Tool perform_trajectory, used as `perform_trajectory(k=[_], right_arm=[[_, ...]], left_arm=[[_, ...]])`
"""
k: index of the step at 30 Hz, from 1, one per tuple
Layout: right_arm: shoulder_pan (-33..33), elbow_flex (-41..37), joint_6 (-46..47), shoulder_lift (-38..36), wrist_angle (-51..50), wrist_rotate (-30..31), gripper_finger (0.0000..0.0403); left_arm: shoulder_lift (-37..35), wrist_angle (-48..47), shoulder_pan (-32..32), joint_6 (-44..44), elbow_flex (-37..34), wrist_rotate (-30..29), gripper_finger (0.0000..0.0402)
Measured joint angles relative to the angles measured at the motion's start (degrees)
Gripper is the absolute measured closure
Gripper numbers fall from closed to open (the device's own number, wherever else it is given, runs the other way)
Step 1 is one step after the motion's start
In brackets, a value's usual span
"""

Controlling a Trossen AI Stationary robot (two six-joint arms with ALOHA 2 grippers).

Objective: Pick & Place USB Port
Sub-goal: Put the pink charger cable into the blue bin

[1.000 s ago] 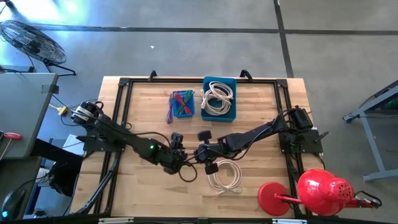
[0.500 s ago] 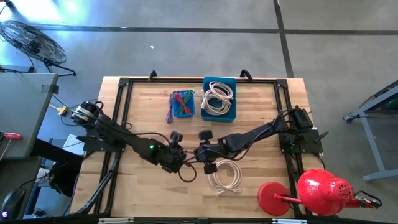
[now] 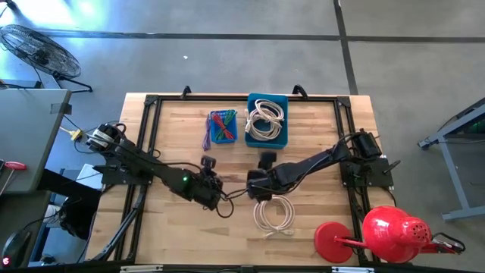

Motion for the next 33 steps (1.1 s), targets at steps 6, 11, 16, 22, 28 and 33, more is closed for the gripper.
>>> perform_trajectory(k=[6,11,16,22,28,33], right_arm=[[0.00,0.00,11.09,0.00,-10.35,9.69,0.0242],[0.17,0.00,26.49,0.00,-23.99,15.55,0.0242],[1.83,-0.02,43.77,0.00,-40.48,20.77,0.0242],[4.80,-0.06,56.98,0.00,-51.28,22.79,0.0242],[6.06,-0.09,56.59,-0.48,-51.30,23.39,0.0242],[6.03,-0.09,56.54,-1.51,-51.33,23.39,0.0242]], left_arm=[[-0.02,-3.66,0.00,-2.67,-0.01,-3.80,0.0382],[-0.02,-7.64,0.00,-5.96,-0.01,-8.17,0.0382],[-0.02,-9.71,0.00,-6.63,0.12,-11.88,0.0381],[-0.07,-13.76,0.02,-6.60,2.84,-20.10,0.0381],[-0.07,-17.19,1.26,-2.05,8.44,-26.84,0.0381],[-0.09,-17.46,5.71,10.61,12.97,-30.94,0.0381]])
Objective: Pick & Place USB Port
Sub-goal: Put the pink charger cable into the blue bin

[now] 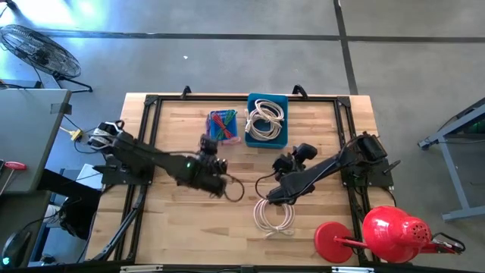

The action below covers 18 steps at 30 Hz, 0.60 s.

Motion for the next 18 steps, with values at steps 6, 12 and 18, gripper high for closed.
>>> perform_trajectory(k=[6,12,18], right_arm=[[0.00,0.00,-0.64,-0.28,-0.03,-0.79,0.0242],[0.00,0.00,-1.25,-0.28,-0.04,-0.74,0.0242],[0.00,0.00,-1.23,-0.28,-0.02,-0.49,0.0242]], left_arm=[[0.00,0.10,10.53,25.18,3.22,0.39,0.0381],[0.00,0.13,21.95,47.19,4.44,12.83,0.0381],[0.00,0.23,30.22,64.01,4.57,27.31,0.0381]])
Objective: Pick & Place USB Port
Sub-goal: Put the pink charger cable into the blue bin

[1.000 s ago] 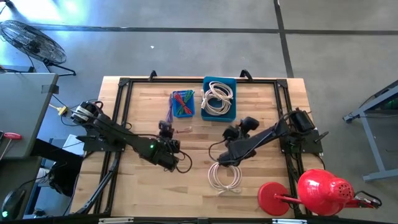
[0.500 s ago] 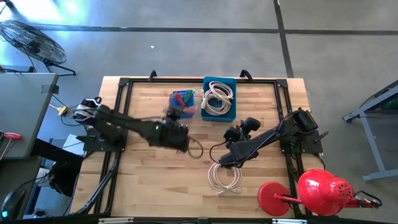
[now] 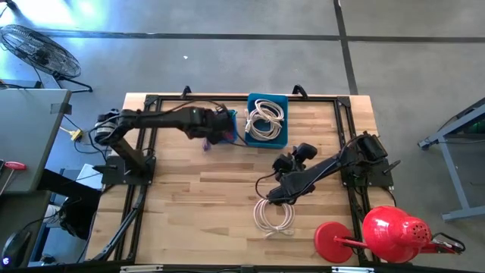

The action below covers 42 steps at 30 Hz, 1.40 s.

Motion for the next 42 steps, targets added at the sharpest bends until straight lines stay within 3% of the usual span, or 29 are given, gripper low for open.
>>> perform_trajectory(k=[10,20,32,42], right_arm=[[0.00,0.00,-0.65,0.00,0.76,3.87,0.0242],[0.00,0.00,-2.93,0.00,5.83,3.33,0.0242],[0.00,0.01,-3.28,0.00,6.86,0.80,0.0242],[0.00,0.00,-3.26,0.00,6.99,-0.99,0.0242]], left_arm=[[1.10,3.26,3.62,18.13,0.04,12.28,0.0381],[8.07,9.41,4.45,31.09,0.04,9.78,0.0381],[10.73,9.50,5.37,30.54,0.02,13.83,0.0379],[10.73,15.00,5.31,18.25,0.02,11.52,0.0355]])
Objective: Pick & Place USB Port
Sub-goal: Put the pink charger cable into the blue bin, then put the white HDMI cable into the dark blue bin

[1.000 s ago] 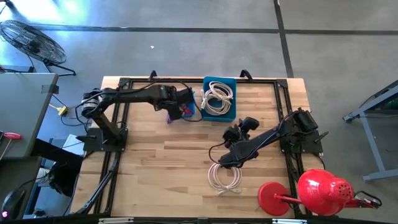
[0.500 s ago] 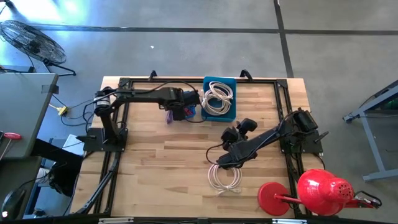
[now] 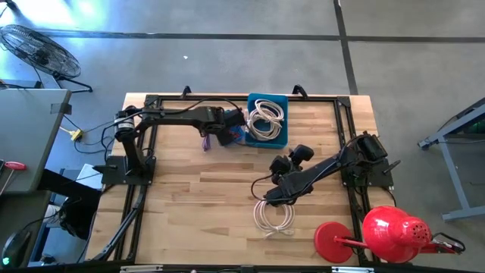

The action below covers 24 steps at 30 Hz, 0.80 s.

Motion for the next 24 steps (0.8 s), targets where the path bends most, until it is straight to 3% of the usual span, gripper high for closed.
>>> perform_trajectory(k=[12,15,20,22,24], right_arm=[[0.00,0.02,-0.08,0.00,0.16,-0.40,0.0242],[0.00,0.00,-0.17,0.02,0.16,-0.40,0.0242],[0.00,0.00,0.07,0.02,0.28,-1.20,0.0242],[0.00,0.00,0.12,0.02,0.39,-2.52,0.0242],[0.06,0.00,0.14,0.02,0.42,-3.50,0.0242]], left_arm=[[0.02,-5.70,-2.05,-7.98,0.00,-8.22,0.0322],[0.02,-6.02,-4.07,-7.98,0.02,-14.94,0.0318],[-0.28,-8.22,-7.83,-10.08,0.02,-35.28,0.0317],[-1.05,-9.87,-9.62,-14.64,0.00,-39.09,0.0317],[-2.71,-12.92,-11.86,-21.32,0.02,-37.55,0.0317]])
